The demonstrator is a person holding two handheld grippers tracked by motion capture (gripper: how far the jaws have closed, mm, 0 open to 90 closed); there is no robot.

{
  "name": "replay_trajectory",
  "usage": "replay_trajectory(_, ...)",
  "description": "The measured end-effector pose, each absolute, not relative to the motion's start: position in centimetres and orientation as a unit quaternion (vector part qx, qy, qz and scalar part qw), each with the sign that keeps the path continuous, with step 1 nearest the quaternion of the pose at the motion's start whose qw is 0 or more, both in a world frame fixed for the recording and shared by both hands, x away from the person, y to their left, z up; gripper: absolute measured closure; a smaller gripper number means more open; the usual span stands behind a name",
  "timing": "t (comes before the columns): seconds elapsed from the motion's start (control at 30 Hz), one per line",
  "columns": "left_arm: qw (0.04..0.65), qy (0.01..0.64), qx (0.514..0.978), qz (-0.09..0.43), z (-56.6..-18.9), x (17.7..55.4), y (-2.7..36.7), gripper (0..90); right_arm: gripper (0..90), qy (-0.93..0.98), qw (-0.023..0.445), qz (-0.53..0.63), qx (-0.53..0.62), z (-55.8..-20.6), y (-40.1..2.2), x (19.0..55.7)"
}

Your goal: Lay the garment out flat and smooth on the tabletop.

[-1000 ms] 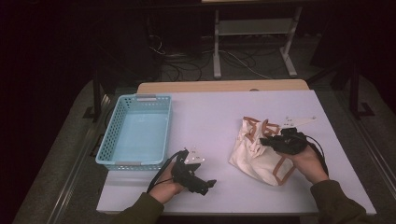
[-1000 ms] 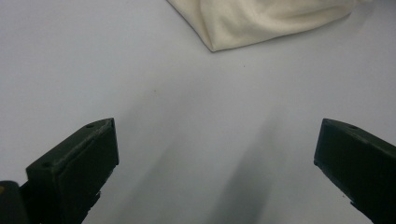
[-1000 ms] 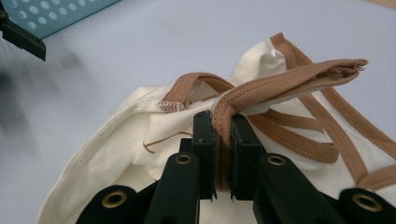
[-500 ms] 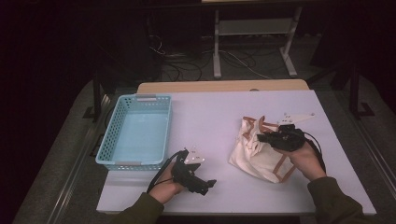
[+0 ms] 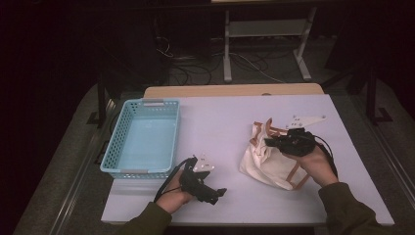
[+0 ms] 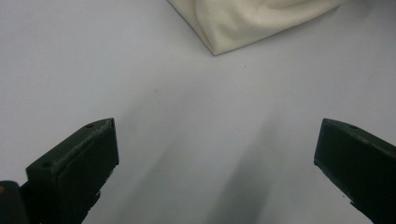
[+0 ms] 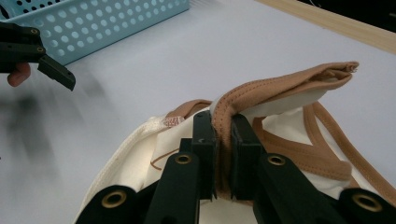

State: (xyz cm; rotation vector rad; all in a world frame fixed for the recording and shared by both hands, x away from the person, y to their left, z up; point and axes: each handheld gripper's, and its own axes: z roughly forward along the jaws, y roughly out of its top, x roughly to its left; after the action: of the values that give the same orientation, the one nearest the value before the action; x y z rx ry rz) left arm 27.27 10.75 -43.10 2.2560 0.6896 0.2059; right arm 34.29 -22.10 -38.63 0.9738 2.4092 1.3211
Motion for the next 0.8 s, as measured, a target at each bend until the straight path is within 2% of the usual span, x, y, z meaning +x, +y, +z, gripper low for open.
replay_trajectory(0.8,0.377,0.268,0.883,0.081,-43.1,27.3,10.8,0.0,81.3,0.832,0.109,0.456,0.297,-37.7,-19.1,35.1)
